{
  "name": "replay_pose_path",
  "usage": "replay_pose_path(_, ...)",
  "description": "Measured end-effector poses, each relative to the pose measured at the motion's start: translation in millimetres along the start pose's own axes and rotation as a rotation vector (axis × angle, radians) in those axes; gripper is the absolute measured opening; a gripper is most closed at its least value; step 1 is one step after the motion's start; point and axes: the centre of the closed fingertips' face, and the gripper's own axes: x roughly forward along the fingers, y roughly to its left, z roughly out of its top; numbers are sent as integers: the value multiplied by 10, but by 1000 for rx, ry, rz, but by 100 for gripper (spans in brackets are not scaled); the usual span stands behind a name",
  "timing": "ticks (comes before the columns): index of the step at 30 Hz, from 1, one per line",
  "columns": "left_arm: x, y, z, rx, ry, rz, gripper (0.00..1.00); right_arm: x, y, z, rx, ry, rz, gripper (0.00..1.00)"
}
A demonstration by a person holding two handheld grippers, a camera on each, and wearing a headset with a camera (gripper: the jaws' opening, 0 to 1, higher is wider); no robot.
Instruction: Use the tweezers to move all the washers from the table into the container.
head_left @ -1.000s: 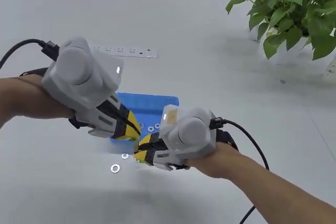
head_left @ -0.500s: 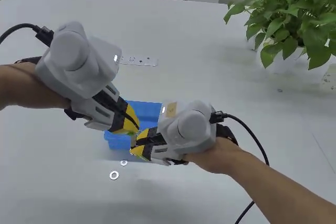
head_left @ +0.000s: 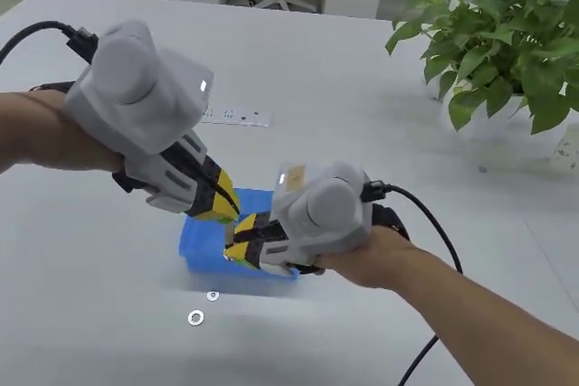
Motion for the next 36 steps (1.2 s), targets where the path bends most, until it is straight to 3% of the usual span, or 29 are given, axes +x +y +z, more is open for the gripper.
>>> replay_pose_path(15,21,246,-55,3,5,22,5,81,-256,-9,3,-11,-7,10)
replay_pose_path(36,325,522,-220,-24,7,46,5,240,-486,-336,39,12,-4,10)
